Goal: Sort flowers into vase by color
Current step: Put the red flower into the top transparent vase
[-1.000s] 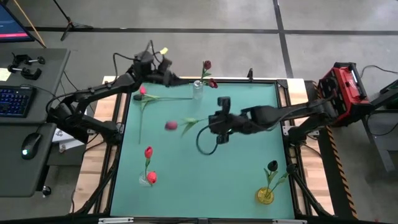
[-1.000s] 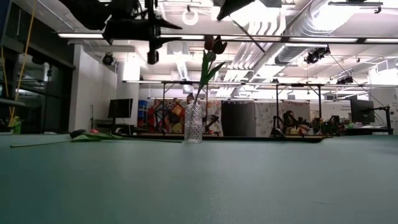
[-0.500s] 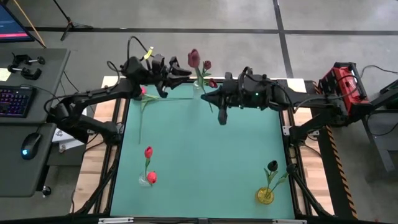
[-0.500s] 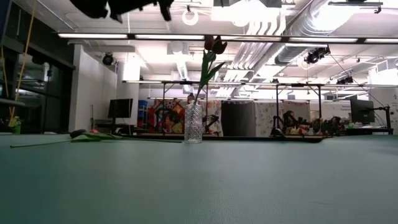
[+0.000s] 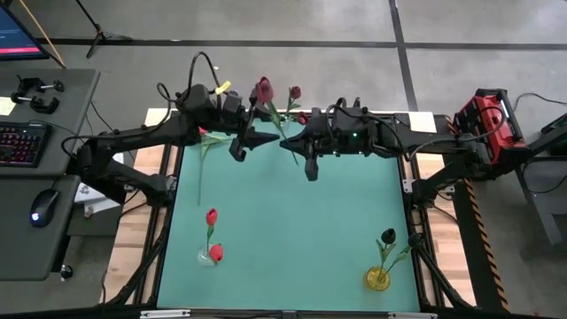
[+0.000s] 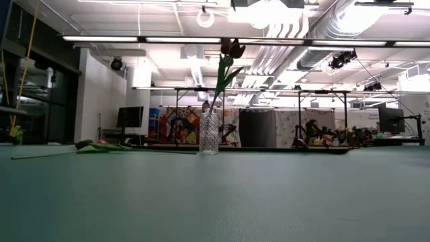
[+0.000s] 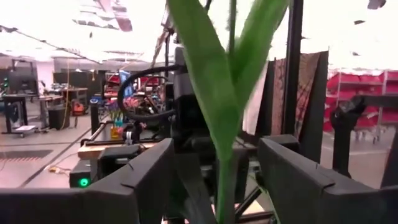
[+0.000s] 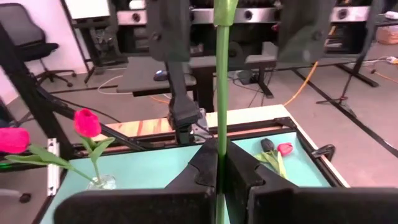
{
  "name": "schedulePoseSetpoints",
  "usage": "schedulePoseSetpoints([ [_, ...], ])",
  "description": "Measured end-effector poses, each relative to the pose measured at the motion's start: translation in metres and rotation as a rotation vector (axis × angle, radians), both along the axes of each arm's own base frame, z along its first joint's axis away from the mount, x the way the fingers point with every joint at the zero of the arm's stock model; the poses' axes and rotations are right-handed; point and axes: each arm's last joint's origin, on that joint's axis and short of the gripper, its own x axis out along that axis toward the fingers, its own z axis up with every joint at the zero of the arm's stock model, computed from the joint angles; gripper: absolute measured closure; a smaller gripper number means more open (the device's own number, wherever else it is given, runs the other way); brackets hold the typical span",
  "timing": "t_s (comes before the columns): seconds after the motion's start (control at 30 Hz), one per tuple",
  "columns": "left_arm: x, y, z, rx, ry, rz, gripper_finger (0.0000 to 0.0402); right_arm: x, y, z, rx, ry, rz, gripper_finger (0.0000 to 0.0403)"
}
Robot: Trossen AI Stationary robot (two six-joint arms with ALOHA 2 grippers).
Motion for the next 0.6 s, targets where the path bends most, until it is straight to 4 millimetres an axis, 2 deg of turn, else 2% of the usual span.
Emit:
schedulePoseSetpoints([
  [0.37,0.0003,0.0005,0.0,-0.026,0.0,0.016,0.0188,0.0028,0.0013,-0.0044,0.011,0.023,0.043,0.0403],
  [0.5,0.0004,0.0005,0.0,-0.026,-0.001,0.015,0.0236,0.0032,0.0012,-0.0051,0.011,0.027,0.042,0.0403],
  [0.6,0.0005,-0.0001,-0.0002,-0.027,0.003,0.01,0.0307,0.0033,0.0011,-0.0048,0.008,0.024,0.042,0.0402],
])
